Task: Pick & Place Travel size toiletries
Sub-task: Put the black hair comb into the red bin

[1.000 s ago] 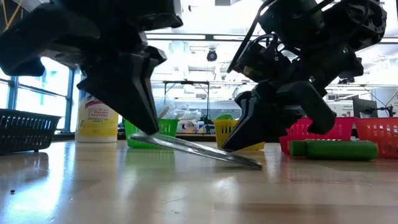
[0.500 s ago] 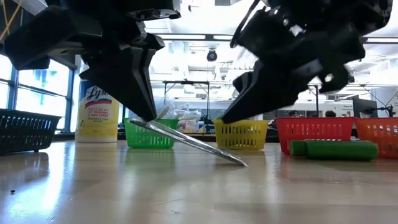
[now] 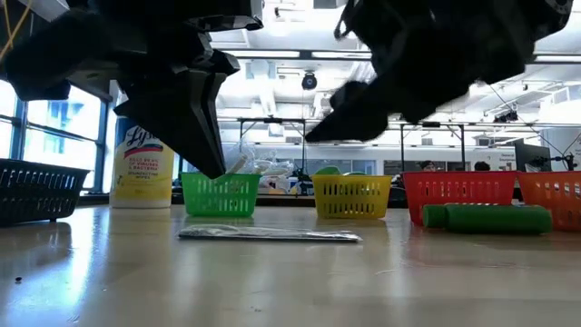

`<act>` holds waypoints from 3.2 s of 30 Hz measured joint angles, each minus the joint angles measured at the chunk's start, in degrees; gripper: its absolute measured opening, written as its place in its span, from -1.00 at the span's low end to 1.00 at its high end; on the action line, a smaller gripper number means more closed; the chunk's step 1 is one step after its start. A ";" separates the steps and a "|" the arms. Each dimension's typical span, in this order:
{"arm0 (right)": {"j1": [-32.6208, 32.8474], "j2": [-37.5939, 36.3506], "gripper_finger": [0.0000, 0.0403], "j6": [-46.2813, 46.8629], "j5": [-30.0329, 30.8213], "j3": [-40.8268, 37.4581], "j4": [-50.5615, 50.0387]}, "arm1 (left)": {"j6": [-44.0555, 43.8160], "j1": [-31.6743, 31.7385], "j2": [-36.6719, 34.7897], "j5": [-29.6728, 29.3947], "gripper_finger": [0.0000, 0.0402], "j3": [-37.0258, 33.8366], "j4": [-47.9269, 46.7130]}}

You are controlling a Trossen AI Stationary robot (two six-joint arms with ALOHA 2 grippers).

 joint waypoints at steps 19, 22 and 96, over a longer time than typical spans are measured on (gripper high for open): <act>-0.54 7.54 0.35 4.28 1.31 0.00 -1.85 | 6.47 0.47 0.79 9.46 0.06 -2.65 3.20; -1.52 9.12 0.19 4.00 -0.63 -0.03 -0.68 | 4.70 1.59 0.79 9.24 0.28 -3.69 3.68; -3.25 10.23 0.05 5.84 -1.45 0.12 0.49 | 11.89 5.74 4.48 12.93 -0.47 3.63 1.53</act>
